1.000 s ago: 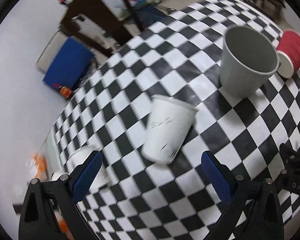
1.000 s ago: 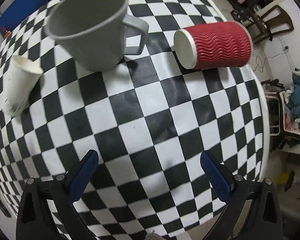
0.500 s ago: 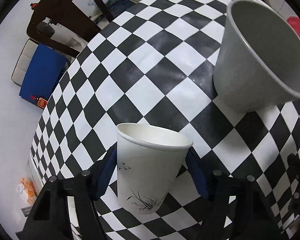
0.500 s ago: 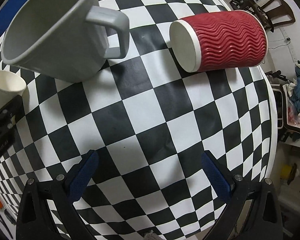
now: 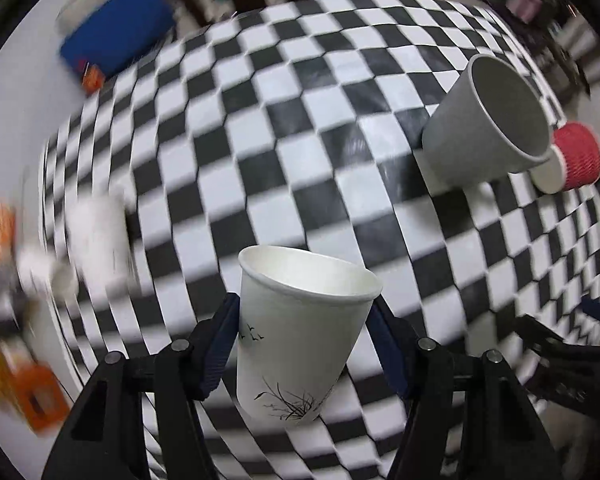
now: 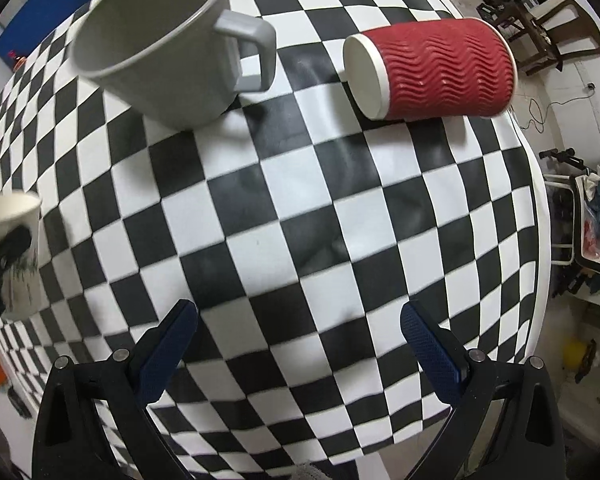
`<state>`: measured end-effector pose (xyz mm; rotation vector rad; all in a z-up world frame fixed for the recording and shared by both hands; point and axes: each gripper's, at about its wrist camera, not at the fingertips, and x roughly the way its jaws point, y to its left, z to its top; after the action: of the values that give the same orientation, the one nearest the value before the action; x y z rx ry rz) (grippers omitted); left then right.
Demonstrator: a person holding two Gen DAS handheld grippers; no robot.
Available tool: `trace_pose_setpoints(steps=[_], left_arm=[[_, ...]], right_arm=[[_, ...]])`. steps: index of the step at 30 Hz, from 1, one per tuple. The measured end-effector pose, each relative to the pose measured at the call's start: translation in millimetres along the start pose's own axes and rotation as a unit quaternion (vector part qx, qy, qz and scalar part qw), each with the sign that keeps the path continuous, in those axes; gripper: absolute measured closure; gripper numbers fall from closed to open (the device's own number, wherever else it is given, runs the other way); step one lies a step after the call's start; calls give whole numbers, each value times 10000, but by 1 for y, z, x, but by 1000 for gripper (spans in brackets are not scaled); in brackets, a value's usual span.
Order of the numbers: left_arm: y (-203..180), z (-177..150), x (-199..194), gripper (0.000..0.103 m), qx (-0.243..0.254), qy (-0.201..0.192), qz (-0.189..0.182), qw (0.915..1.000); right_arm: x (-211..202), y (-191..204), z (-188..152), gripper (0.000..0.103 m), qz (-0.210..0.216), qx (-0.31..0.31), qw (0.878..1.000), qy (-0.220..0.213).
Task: Flip cup upside down
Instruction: 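Lift the white paper cup with the right gripper above the table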
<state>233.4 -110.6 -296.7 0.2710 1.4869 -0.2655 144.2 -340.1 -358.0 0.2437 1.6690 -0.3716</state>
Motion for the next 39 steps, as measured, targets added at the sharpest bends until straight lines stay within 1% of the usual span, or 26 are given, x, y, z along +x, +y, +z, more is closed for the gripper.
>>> trace_pose_setpoints(steps=[2,5,6,8,10,12,13,14,17,19,21,25,26,31,36,39], left_arm=[[11,-19,-5,42,-441,154,-297,9985],[18,-55,-9,42,-1086,373,-787,9903],[8,-68,-12,42,-1201,415,-860,9882],[7,-88,-9,42,-1536,560,-1139,9800],[3,-106,-5,42,-1904,756,-1431,9683],[-4,-112,-2,42,-2127,872,-1595,9601],[-18,-120,0,42,-2237,919,-1632,9565],[-22,-122,4,42,-2356,942,-1672,9527],[-30,-126,13,42,-2527,936,-1718,9475],[-31,-128,18,42,-2539,893,-1678,9484],[-38,-127,22,42,-2483,840,-1599,9517],[-55,-120,32,41,-2248,780,-1388,9613],[-58,-118,34,41,-2217,792,-1356,9624],[-69,-110,43,35,-2192,848,-1328,9629],[-81,-96,51,35,-2086,957,-1273,9650],[-83,-92,50,34,-2056,995,-1147,9668]], right_arm=[[-3,-5,-10,1,31,-50,10000,11],[-5,-11,-27,1,45,-153,9999,45],[-4,-13,-33,1,44,-193,9998,71],[-3,-17,-43,1,23,-265,9996,106],[-1,-23,-54,1,-21,-333,9994,133],[3,-29,-63,1,-32,-355,9992,168],[4,-31,-65,1,-40,-360,9992,184],[7,-35,-68,1,-52,-366,9991,202],[12,-41,-72,1,-90,-366,9990,241],[16,-45,-72,1,-122,-362,9989,261],[19,-49,-72,1,-166,-356,9989,257],[23,-59,-71,1,-203,-317,9990,243],[24,-61,-71,1,-220,-308,9990,237],[25,-70,-68,1,-242,-246,9992,208],[21,-75,-65,1,-210,-136,9996,147],[17,-76,-64,1,-176,-79,9998,109]])
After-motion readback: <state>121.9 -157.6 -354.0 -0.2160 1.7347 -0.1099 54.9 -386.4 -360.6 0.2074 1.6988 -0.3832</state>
